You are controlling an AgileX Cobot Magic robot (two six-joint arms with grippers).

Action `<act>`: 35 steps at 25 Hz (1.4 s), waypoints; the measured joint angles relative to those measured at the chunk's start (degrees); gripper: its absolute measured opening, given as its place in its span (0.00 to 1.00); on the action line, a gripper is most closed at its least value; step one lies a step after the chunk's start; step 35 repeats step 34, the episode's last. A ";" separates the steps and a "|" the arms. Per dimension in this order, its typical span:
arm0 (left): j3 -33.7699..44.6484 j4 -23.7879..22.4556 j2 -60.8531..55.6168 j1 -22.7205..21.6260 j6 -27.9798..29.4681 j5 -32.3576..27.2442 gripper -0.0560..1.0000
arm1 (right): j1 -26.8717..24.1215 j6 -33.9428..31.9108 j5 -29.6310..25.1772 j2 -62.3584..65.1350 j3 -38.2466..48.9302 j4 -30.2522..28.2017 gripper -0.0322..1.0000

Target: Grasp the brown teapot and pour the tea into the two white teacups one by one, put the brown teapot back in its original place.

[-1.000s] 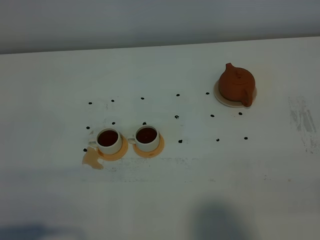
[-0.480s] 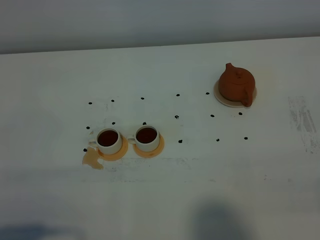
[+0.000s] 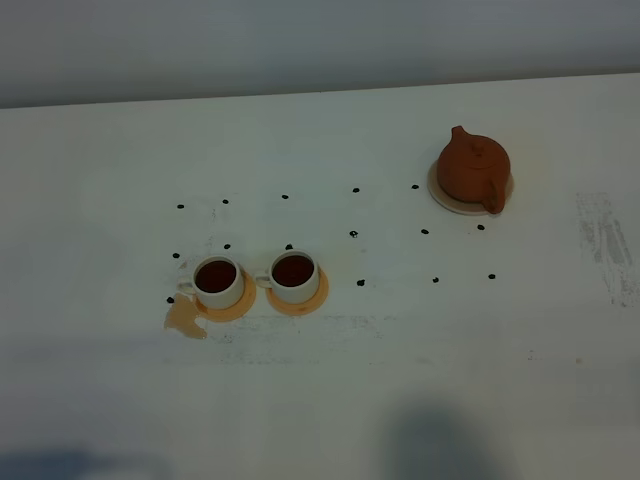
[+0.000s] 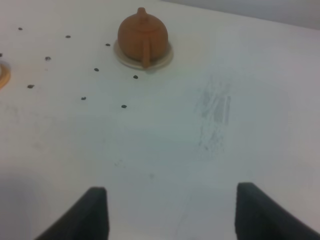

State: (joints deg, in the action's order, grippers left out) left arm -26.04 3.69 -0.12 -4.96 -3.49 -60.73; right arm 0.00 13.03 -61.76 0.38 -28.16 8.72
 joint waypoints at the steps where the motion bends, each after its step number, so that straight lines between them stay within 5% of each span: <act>1: 0.00 0.00 0.00 0.00 0.00 0.00 0.53 | 0.00 0.00 0.00 0.00 0.00 0.00 0.56; 35: 0.00 0.00 0.00 0.00 0.00 0.00 0.53 | 0.00 0.06 0.00 0.00 0.00 0.00 0.56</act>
